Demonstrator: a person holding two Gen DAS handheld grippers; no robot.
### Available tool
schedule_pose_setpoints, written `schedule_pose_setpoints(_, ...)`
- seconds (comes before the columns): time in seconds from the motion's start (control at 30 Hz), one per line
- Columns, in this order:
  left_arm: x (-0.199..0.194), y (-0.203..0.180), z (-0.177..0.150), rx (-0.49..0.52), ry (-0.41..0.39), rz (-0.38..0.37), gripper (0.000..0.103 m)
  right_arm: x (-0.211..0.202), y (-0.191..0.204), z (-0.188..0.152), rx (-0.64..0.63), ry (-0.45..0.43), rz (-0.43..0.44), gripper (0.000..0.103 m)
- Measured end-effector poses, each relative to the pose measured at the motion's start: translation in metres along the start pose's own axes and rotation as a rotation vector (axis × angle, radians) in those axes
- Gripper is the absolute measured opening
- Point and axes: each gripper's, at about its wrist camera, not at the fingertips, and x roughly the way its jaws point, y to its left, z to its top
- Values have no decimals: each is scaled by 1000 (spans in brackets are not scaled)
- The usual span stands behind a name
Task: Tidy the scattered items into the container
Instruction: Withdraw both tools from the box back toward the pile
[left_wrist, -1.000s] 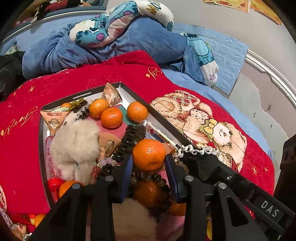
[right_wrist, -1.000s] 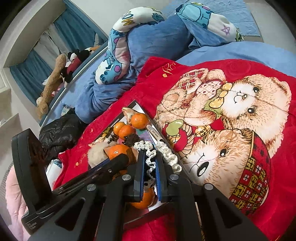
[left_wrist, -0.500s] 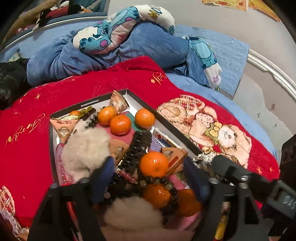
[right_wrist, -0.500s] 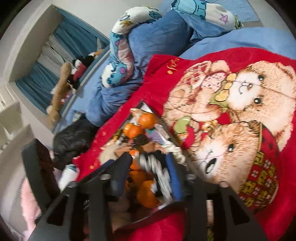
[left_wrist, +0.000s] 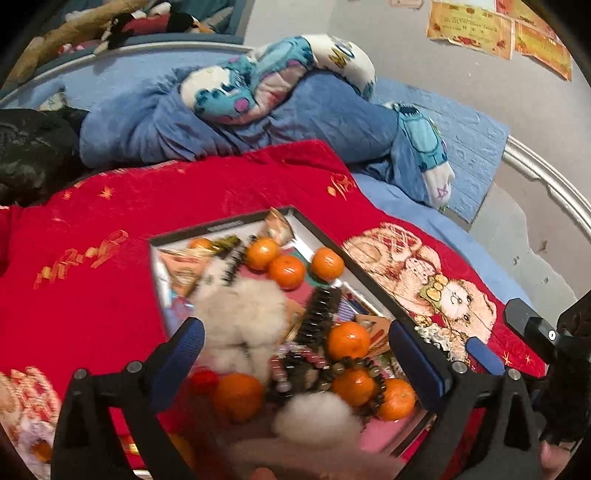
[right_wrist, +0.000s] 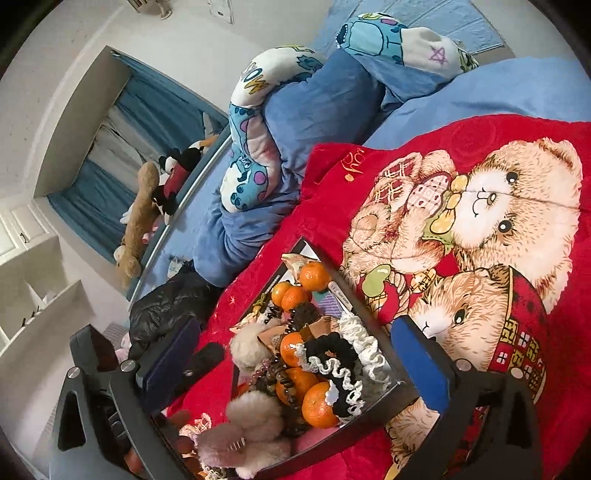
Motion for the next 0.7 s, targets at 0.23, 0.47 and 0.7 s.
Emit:
schedule_pose_setpoints(0.23,-87,42,4,26,-111,135,101,-6,39,-17,-76,-23,82,103)
schedule_pose_setpoints(0.47,-190,106,-15,-23,-192,249,102,-6,96,-58,-198,-5,176,103)
schedule_pose_setpoints(0.7,-253,153,-51,-93,-252,326,102,3,150,-106,-305,52,223,103)
